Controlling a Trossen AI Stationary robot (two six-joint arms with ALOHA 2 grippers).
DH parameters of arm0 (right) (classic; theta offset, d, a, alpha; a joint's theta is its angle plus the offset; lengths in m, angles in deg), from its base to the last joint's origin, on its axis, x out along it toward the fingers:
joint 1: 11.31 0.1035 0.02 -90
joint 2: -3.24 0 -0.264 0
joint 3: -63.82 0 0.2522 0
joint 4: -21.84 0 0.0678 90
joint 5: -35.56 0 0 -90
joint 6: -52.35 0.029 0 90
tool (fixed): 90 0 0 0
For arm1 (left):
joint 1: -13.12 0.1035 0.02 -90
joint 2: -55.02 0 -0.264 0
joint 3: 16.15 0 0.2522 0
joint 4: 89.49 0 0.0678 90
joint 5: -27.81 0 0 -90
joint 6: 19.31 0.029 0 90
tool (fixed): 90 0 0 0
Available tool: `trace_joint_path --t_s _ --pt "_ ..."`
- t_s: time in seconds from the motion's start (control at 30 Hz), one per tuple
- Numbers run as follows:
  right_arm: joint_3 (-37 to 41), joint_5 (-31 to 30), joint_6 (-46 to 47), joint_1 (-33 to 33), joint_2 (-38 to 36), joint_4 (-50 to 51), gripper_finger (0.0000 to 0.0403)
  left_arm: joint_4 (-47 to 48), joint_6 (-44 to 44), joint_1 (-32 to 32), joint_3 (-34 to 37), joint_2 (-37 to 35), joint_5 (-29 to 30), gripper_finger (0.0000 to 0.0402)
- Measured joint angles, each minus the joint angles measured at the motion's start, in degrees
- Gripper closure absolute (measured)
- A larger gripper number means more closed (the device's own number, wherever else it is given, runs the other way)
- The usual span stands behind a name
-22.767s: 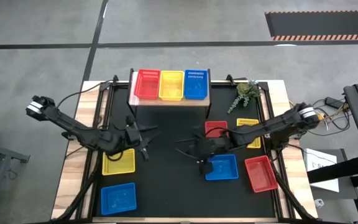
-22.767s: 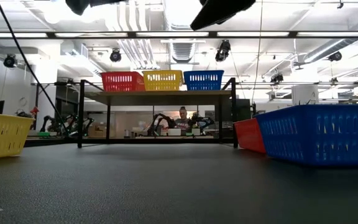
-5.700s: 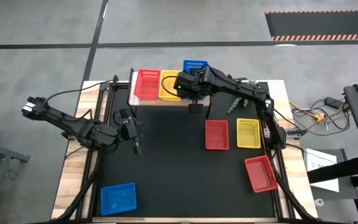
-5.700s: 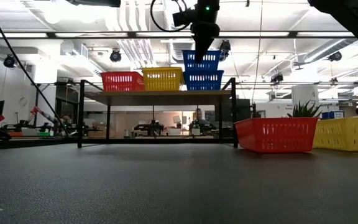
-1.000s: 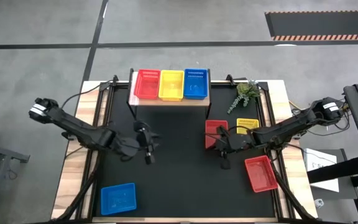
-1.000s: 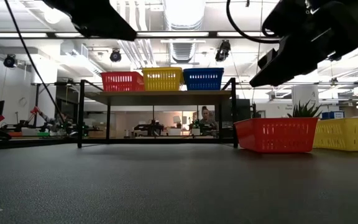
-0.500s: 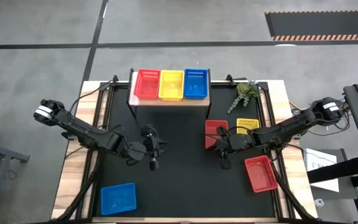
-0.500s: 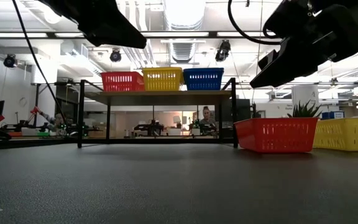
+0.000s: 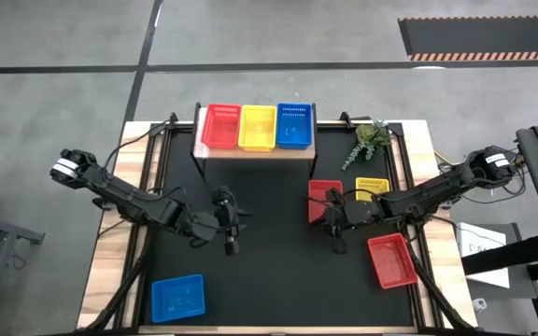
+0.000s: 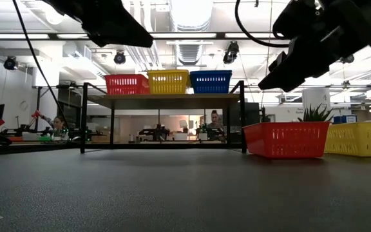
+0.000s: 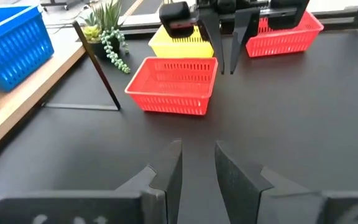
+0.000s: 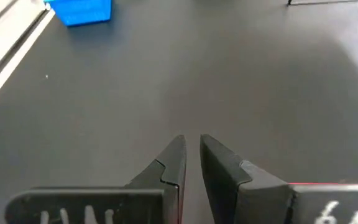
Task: Stack baskets on shelf by color
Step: Stack the left red bin on top of the red bin on the shelf
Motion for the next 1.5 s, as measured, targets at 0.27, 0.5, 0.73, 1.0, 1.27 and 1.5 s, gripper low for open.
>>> trace_joint_path --t_s 0.27,0.5,0.73,1.0,1.27,1.5 --pt "-8.6 0.5 8.3 0.4 0.0 21.4 0.0329 -1.7 0.0 0.0 0.0 0.5 0.0 0.0322" --pt "-15.1 -0.9 14.6 0.4 0.0 40.8 0.028 -2.4 0.0 0.0 0.1 1.8 -0.1 0.0322" --pt "-17.9 -0.4 19.3 0.4 0.0 54.1 0.0257 -13.5 5.4 0.1 -0.1 6.9 -0.7 0.0322" --pt "-18.4 -0.6 17.7 0.8 0.0 57.1 0.0269 -21.4 15.2 1.4 -9.2 21.2 -5.8 0.0322" --pt "-17.2 -10.4 9.1 2.9 -3.8 52.6 0.0284 -21.6 22.9 2.9 -21.1 32.1 -5.8 0.0322" --pt "-12.7 -12.0 -4.3 4.9 -14.1 39.1 0.0293 -21.5 22.5 3.6 -24.6 37.7 -5.9 0.0322"
